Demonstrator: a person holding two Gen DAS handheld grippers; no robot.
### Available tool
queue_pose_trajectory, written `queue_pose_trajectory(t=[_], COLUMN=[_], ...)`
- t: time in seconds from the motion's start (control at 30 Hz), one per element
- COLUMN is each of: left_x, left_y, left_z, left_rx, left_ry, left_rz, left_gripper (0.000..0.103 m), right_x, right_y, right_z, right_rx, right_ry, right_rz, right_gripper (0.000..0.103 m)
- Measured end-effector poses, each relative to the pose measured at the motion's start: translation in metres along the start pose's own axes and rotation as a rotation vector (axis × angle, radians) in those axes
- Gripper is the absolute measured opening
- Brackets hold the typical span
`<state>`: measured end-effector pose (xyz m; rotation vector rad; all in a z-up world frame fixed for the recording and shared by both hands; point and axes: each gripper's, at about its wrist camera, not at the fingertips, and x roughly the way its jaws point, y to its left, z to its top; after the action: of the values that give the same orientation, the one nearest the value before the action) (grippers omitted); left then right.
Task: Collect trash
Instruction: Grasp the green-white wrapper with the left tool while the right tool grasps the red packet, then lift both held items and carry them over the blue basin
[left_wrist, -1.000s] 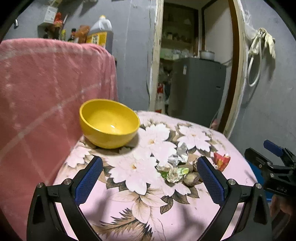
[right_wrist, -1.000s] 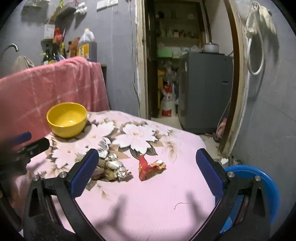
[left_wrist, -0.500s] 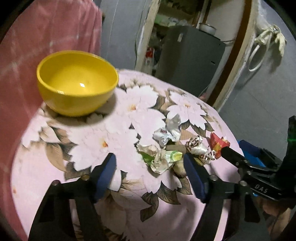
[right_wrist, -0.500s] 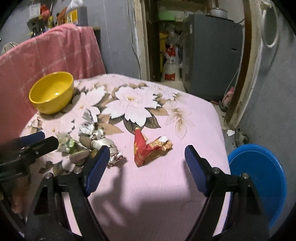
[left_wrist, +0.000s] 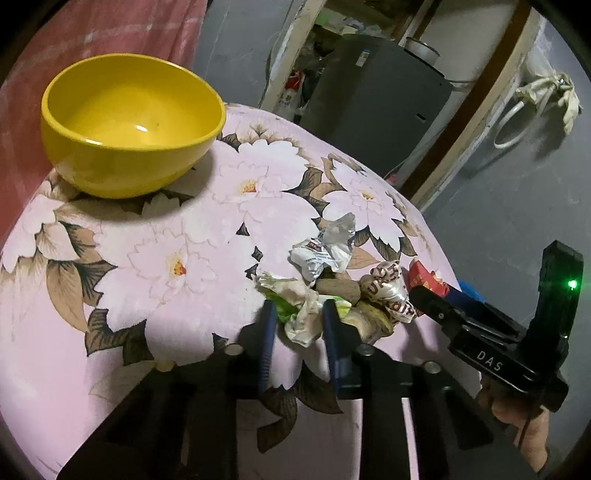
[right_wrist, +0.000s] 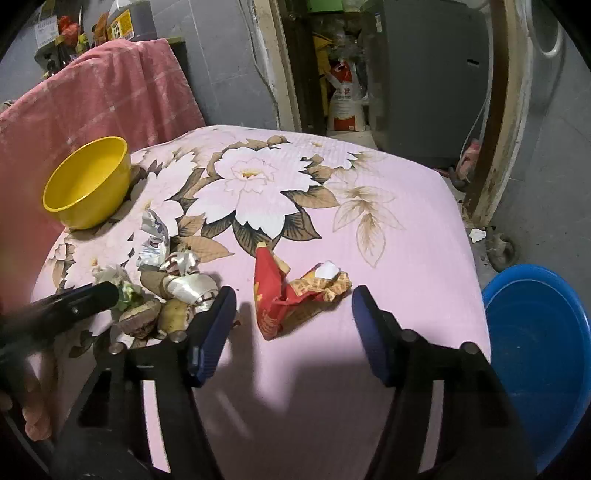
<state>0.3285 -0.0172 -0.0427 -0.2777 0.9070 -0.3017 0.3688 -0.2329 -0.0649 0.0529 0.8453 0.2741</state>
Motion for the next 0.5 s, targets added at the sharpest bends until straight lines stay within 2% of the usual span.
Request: queue_pose_trajectory(t=[0.2,0.37,0.43,0.5], left_x=[-0.009,-0.024,-0.030,-0.038], left_y=[-0.001,-0.006,-0.011,-0.016], left_z=[-0.001,-0.004,-0.005,-0.007], left_rx=[-0.009,0.004,0.014,0.029], left_ry=[-0.026,-0.078,-0.106,-0.138], left_rz=[-0.009,-0.010,-0.014,-0.020], left_gripper=[0.012,0.012,0.012,0.012], right_x=[-0.002,-0.013,-0.022,-0.033], right_y=[0.002,0.004,0.004,0.004], right_z=[-0.001,-0.006,-0.009,-0.011], right_rx=[-0.008,-0.016,-0.008,-0.003], right_ry=[-0.004,-0.037,-0.065,-0.099], right_rz=[0.019,0.024,0.031,0.032], right_gripper=[0.053,0.048,0.039,0.039])
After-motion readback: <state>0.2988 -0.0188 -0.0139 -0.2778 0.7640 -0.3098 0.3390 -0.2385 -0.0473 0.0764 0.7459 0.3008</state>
